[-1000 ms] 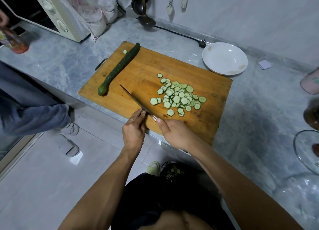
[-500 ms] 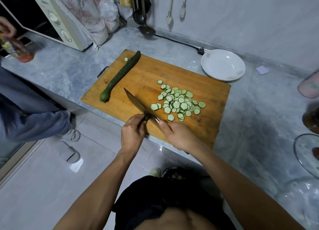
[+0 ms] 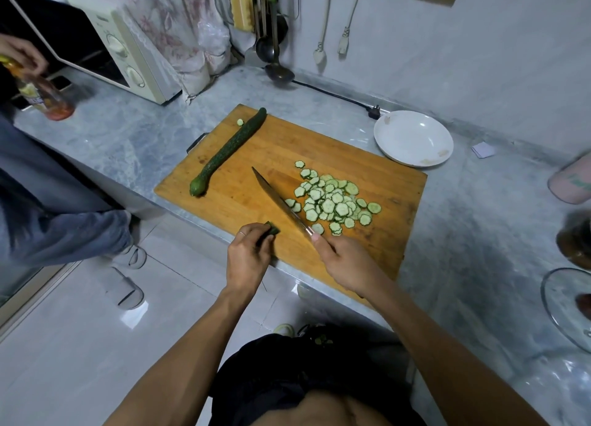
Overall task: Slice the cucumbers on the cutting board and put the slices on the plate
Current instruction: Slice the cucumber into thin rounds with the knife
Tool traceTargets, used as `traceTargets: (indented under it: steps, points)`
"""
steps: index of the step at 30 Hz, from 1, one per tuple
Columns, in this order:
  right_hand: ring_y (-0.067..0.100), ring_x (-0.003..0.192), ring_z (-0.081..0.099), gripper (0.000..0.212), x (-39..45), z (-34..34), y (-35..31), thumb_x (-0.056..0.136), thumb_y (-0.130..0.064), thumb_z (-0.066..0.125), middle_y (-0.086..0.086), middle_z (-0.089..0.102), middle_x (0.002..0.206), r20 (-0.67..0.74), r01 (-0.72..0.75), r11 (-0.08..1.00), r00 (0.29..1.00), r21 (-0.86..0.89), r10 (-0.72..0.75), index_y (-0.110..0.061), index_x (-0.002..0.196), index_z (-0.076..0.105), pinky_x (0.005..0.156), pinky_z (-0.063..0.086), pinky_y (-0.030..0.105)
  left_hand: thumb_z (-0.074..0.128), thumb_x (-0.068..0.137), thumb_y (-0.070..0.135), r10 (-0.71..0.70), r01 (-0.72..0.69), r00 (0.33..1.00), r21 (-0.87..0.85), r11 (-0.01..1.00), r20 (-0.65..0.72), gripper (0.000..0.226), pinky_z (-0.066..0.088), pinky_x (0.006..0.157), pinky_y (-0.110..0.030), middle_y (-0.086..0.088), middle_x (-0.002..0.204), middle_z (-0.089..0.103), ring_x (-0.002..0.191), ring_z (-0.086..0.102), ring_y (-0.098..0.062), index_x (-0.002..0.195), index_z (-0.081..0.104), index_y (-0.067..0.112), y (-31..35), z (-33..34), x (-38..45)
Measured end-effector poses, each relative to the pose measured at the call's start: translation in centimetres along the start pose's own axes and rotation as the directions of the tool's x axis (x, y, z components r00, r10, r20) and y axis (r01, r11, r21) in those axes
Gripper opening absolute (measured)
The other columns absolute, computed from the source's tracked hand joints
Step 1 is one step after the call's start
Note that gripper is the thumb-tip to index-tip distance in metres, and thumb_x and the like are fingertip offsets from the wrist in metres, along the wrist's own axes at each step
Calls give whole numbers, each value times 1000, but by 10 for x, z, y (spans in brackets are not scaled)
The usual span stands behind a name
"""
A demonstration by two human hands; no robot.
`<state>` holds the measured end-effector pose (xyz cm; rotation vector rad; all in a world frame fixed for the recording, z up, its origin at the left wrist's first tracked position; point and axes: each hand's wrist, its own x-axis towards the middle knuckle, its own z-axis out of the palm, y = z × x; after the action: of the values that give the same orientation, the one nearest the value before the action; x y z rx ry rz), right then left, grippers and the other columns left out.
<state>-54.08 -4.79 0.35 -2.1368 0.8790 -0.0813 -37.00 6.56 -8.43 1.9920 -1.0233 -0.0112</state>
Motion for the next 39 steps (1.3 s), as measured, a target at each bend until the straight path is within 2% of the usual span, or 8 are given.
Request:
traceTargets:
  steps: [4, 7, 14, 20, 24, 26, 33, 39]
  points:
    - [11, 52, 39, 52, -13, -5, -6, 104, -45, 39, -2, 41, 56, 13, 21, 999, 1000, -30, -21, -16, 60, 39, 49, 27, 26, 74, 84, 0, 9, -9, 999, -11, 1000, -38, 19, 39, 90, -2, -11, 103, 69, 92, 56, 1, 103, 75, -1, -1, 3, -4]
    - [14, 54, 41, 52, -21, -5, -15, 103, -47, 39, 0, 43, 58, 36, 30, 999, 999, -36, -29, -15, 62, 39, 53, 31, 33, 72, 87, 4, -2, 2, 1000, 18, 1000, -16, 20, 41, 88, -6, -10, 107, 68, 91, 62, -8, 106, 75, 1, -1, 5, -6]
    - [11, 52, 40, 53, -28, 5, -21, 102, -49, 39, -2, 42, 57, 57, 29, 999, 998, -34, -27, -18, 60, 37, 51, 31, 31, 68, 89, 4, 4, -6, 999, 61, 998, 32, 18, 53, 80, -25, -10, 110, 66, 89, 67, -21, 105, 75, 5, -2, 5, -6]
    - [11, 58, 44, 52, -30, 5, -19, 102, -51, 35, -2, 45, 63, 89, 3, 999, 996, -47, 1, -19, 62, 40, 57, 34, 32, 68, 88, 1, -26, 24, 999, 61, 998, 27, 17, 43, 86, -13, -11, 107, 68, 90, 66, -22, 103, 76, 2, 0, 6, -5]
    - [14, 59, 45, 52, -29, 6, -18, 102, -52, 33, -1, 45, 63, 101, 6, 998, 995, -55, -1, -20, 62, 39, 60, 41, 37, 68, 88, 3, -35, 34, 999, 54, 998, 20, 17, 50, 85, -20, -10, 108, 67, 90, 66, -22, 104, 76, 3, 1, 6, -7]
    - [15, 60, 46, 52, -28, 6, -20, 103, -51, 32, 0, 46, 64, 114, 0, 999, 994, -51, 6, -19, 62, 40, 62, 42, 38, 68, 89, 3, -23, 22, 1000, 54, 998, 21, 18, 47, 85, -17, -10, 109, 67, 91, 65, -20, 105, 75, 3, 1, 5, -7]
    - [13, 56, 39, 56, -15, 8, -25, 105, -48, 29, 1, 42, 59, 140, -22, 999, 990, -40, 27, -16, 59, 38, 57, 30, 33, 68, 88, 0, -26, 24, 999, 49, 998, 41, 24, 48, 85, -19, -11, 111, 66, 93, 66, -23, 111, 73, 2, 0, 6, -7]
    - [21, 67, 44, 55, 3, 25, -19, 104, -50, 28, 2, 44, 65, 134, -48, 998, 989, -52, 54, -19, 61, 40, 62, 33, 31, 70, 86, -1, -27, 26, 999, 41, 999, 37, 25, 54, 82, -26, -12, 110, 66, 92, 67, -25, 110, 73, 2, -2, 8, -6]
